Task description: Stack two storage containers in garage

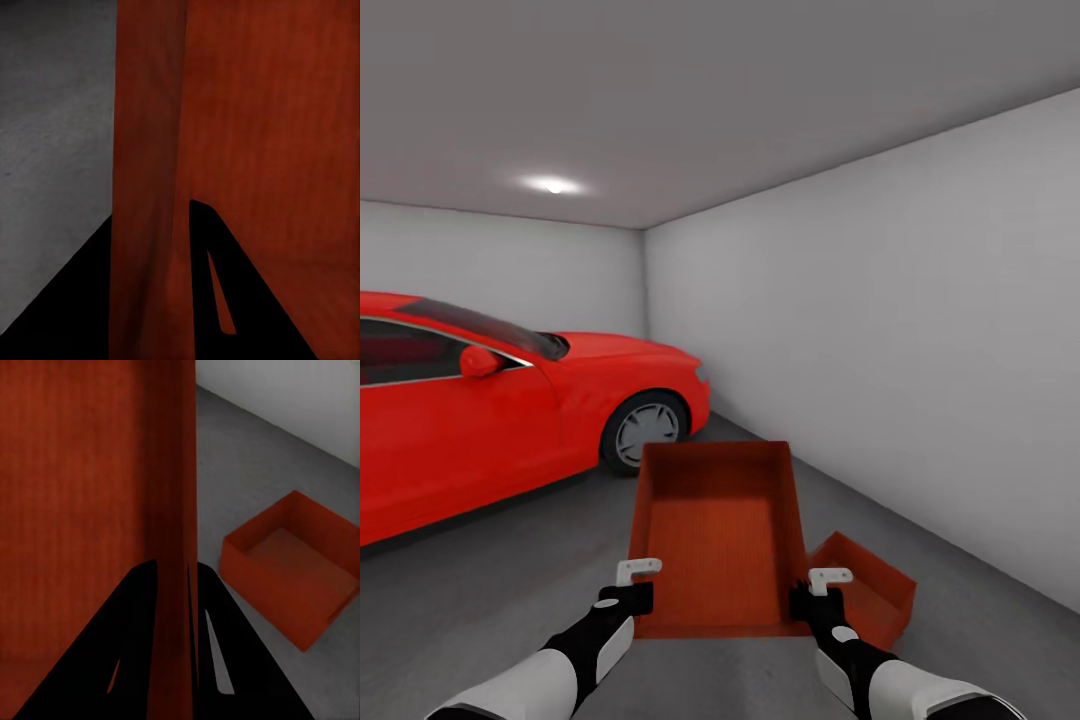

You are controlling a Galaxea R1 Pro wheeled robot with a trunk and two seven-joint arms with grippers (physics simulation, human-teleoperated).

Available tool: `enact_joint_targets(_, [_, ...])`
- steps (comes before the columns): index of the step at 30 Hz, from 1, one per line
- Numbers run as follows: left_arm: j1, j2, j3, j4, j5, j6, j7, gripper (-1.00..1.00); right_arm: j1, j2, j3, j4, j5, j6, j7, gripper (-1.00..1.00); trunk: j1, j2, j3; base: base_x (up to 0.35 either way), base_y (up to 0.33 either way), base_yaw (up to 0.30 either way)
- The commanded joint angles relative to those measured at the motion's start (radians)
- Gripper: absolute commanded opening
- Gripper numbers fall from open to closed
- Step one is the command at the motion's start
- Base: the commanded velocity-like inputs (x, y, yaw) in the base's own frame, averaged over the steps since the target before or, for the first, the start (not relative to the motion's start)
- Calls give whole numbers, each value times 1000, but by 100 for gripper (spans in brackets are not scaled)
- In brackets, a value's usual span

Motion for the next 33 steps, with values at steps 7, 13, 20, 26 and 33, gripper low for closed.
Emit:
enact_joint_targets(7, [-1, 19, 17, -4, -11, -11, 12, -100, 0, -10, -53, 4, -35, -6, -2, -100, 1, 0, 0, 321, 85, -1])
enact_joint_targets(13, [-1, 19, 17, -4, -11, -11, 12, -100, 0, -9, -53, 4, -35, -6, -2, -100, 1, 0, 0, 321, 85, 0])
enact_joint_targets(20, [0, 19, 17, -4, -11, -11, 12, -100, 0, -8, -53, 4, -34, -7, -2, -100, 1, 0, 0, 321, 85, 0])
enact_joint_targets(26, [-1, 19, 17, -4, -11, -11, 12, -100, 0, -7, -53, 4, -35, -7, -2, -100, 1, 0, 0, 321, 85, -75])
enact_joint_targets(33, [-1, 19, 17, -4, -11, -11, 12, -100, 0, -7, -53, 4, -35, -7, -2, -100, 1, 0, 0, 321, 88, -244])
